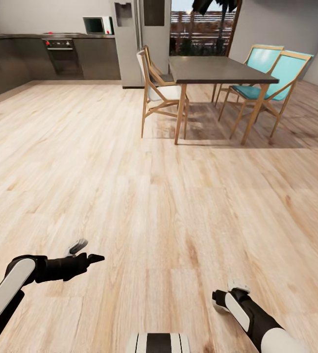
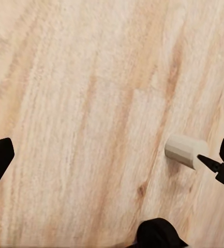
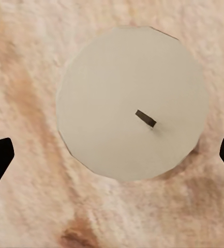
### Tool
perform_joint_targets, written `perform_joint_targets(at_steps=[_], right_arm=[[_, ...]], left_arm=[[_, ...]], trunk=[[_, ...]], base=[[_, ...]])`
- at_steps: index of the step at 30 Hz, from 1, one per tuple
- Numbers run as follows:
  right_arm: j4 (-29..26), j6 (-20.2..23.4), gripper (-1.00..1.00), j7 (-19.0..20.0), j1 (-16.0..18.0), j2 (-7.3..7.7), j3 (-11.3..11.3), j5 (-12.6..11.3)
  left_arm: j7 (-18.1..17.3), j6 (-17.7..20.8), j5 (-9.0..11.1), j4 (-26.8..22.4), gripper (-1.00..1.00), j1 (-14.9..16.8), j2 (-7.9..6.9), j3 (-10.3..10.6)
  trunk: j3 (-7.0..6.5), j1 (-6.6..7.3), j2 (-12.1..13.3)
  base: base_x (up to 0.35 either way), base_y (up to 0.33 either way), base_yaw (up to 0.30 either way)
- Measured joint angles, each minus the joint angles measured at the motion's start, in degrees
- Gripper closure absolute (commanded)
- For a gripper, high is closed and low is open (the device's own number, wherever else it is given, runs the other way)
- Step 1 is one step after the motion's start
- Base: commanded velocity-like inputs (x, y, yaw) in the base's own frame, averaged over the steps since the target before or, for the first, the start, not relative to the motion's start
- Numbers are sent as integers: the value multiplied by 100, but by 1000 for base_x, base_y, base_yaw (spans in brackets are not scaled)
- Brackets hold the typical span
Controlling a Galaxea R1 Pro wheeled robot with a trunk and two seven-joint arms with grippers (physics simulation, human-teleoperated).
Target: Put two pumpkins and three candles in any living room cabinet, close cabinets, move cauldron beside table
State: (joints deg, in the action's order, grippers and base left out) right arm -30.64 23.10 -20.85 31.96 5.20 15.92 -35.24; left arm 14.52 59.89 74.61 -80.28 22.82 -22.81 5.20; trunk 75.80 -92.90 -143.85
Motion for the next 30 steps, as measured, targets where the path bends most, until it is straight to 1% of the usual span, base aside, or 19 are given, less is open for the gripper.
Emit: perform_joint_targets(at_steps=[12,17,19,20,21,22,24,26,30], right_arm=[[0,-35,-100,0,0,7,-6,-3],[0,-35,-100,0,0,12,-6,-3],[0,-35,-100,0,0,15,-6,-3],[0,-35,-100,0,0,15,-6,-2],[0,-35,-100,0,0,15,-6,-2],[0,-35,-100,0,0,16,-6,-2],[0,-35,-100,0,0,16,-11,-2],[1,-35,-100,0,0,16,-12,-2],[0,-35,-100,0,0,16,-14,-2]], left_arm=[[0,6,8,-14,-100,0,-2,8],[-59,5,45,-72,-100,0,-35,9],[-351,4,128,-83,-100,0,-151,16],[-571,3,168,-85,-100,1,-238,23],[-937,2,209,-87,-100,1,-352,32],[-1155,1,246,-89,-100,1,-406,37],[-1479,0,288,-91,-100,-6,-462,43],[-1655,1,309,-90,-100,-14,-488,45],[-1730,1,298,-79,-100,-17,-500,33]], trunk=[[266,-31,-16],[377,-44,-23],[421,-49,-26],[422,-49,-26],[422,-48,-26],[422,-49,-26],[422,-49,-26],[422,-49,-26],[422,-48,-26]], base=[[0,0,0],[0,0,0],[0,0,0],[0,0,0],[0,0,0],[0,0,0],[0,0,0],[0,0,0],[41,0,0]])
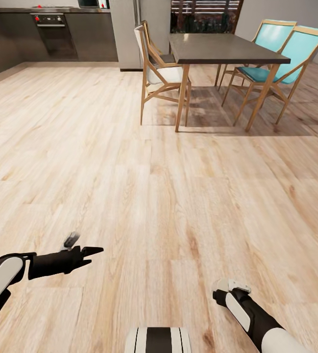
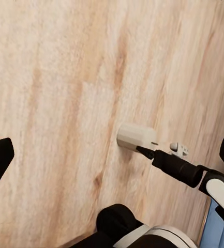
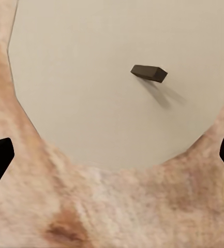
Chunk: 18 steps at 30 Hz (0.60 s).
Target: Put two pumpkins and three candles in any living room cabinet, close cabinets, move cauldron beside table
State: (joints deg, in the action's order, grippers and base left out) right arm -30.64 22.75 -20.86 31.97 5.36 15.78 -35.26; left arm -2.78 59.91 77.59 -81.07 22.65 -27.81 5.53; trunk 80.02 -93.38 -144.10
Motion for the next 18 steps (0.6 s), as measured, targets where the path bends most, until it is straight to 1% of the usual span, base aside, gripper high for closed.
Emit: perform_joint_targets(at_steps=[18], right_arm=[[0,0,-100,0,0,-5,0,0]], left_arm=[[-17,0,-18,12,-100,-1,-2,-5]], trunk=[[0,0,0]], base=[[60,0,0]])
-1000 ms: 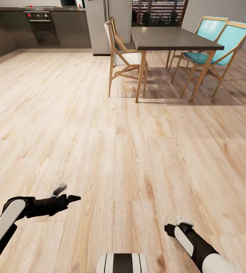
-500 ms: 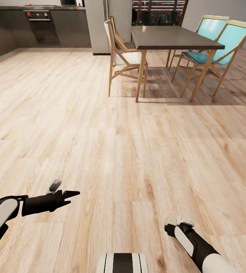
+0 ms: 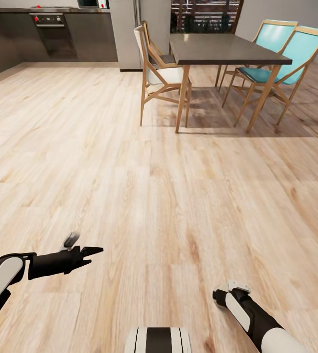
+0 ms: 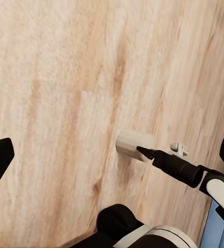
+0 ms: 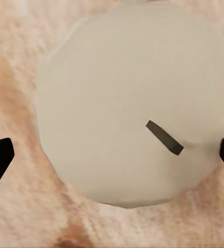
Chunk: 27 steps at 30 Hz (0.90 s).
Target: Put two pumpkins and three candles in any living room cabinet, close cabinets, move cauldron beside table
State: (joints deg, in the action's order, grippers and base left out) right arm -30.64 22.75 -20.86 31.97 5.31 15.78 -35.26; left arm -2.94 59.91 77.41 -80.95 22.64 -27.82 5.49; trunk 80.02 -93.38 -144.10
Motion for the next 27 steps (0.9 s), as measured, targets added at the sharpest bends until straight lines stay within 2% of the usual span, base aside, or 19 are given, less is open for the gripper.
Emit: perform_joint_targets(at_steps=[7,27], right_arm=[[0,0,-100,-1,0,-2,0,0],[0,0,-100,0,0,-4,0,0]], left_arm=[[0,0,-13,-1,-100,0,0,2],[0,0,-14,0,-100,0,0,0]], trunk=[[0,0,0],[0,0,0]], base=[[50,-84,0],[20,-2,0]])
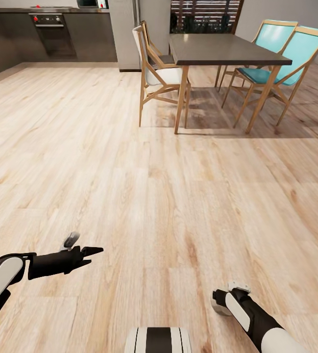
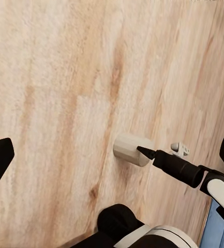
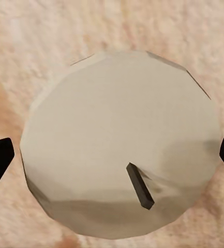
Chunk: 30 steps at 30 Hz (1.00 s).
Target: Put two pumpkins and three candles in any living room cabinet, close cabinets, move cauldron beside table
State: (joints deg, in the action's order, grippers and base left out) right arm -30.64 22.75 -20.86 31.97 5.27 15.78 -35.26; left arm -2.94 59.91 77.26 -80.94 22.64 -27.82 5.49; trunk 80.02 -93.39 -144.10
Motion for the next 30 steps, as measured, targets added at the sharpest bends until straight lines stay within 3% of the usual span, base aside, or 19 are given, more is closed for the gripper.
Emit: perform_joint_targets(at_steps=[13,25,26,30], right_arm=[[-5,-19,-100,3,5,-1,3,51],[2,-62,-100,-9,2,-8,26,48],[3,-62,100,-9,2,-8,28,49],[3,-61,100,-9,2,-8,29,50]], left_arm=[[0,0,13,1,-100,0,0,-9],[0,0,35,-1,-100,-1,0,-10],[0,0,35,-1,-100,-1,0,-10],[-1,0,43,-1,-100,-1,0,-15]], trunk=[[154,-17,-10],[155,-17,-10],[155,-17,-10],[155,-17,-10]], base=[[0,0,0],[0,0,0],[0,0,0],[0,0,0]])
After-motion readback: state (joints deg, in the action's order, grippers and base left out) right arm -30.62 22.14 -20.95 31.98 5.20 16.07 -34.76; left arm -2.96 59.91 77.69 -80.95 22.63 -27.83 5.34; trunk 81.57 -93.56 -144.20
